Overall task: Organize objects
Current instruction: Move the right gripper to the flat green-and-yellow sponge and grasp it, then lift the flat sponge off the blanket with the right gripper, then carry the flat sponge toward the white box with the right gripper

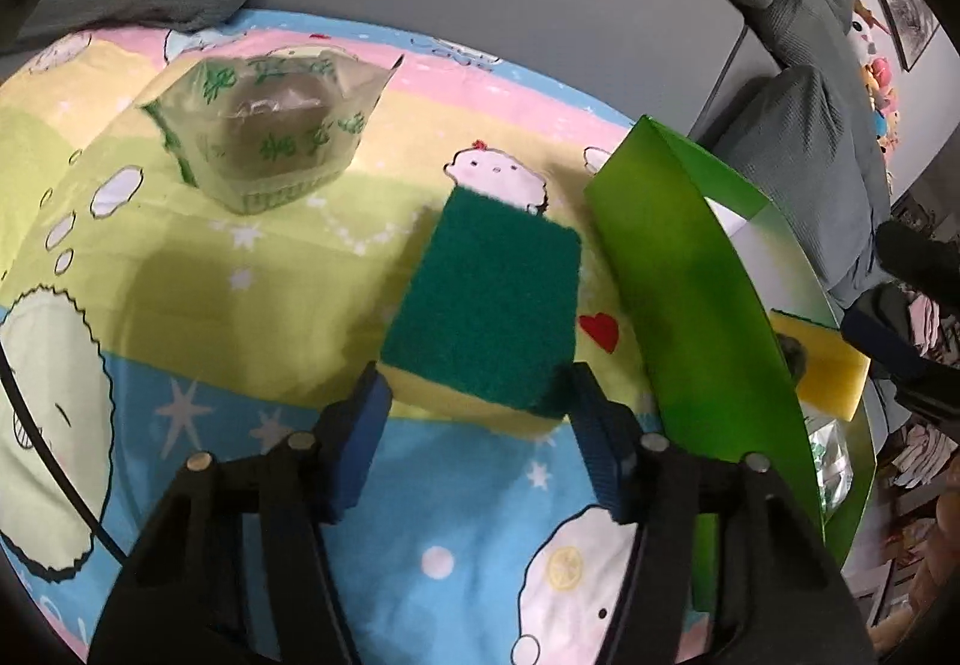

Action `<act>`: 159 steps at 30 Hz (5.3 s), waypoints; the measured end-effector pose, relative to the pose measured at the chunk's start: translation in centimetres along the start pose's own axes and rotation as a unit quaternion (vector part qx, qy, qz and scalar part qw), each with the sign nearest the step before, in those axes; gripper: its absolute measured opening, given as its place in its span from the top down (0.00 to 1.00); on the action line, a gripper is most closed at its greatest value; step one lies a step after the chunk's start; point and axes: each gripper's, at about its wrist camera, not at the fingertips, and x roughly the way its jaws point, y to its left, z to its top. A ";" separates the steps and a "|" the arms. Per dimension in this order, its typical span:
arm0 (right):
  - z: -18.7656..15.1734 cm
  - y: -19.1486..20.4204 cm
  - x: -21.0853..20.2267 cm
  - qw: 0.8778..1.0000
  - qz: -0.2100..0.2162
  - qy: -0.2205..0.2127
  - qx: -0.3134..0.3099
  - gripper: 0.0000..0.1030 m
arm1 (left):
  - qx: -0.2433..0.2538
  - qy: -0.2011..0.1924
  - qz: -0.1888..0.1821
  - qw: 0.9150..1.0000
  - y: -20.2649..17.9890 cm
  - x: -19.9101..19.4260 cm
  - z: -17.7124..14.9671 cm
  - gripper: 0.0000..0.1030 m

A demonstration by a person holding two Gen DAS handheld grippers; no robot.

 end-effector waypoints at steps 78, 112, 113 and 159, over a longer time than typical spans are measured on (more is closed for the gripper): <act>-7.9 11.5 6.9 0.985 0.034 0.145 -0.089 0.49 | -0.041 -0.024 -0.096 0.994 4.5 -10.6 -4.0 0.71; -7.4 12.0 -1.1 0.989 0.088 -0.011 -0.116 0.49 | 0.051 -0.115 -0.082 0.989 -0.7 -15.1 -3.4 0.71; -7.4 12.1 -1.5 0.989 0.091 -0.018 -0.119 0.49 | 0.055 -0.119 -0.079 0.988 -0.9 -15.3 -3.4 0.71; -4.4 4.5 -7.1 0.989 0.090 -0.107 -0.038 0.50 | 0.154 -0.111 -0.102 0.976 -10.1 -13.2 -2.2 0.70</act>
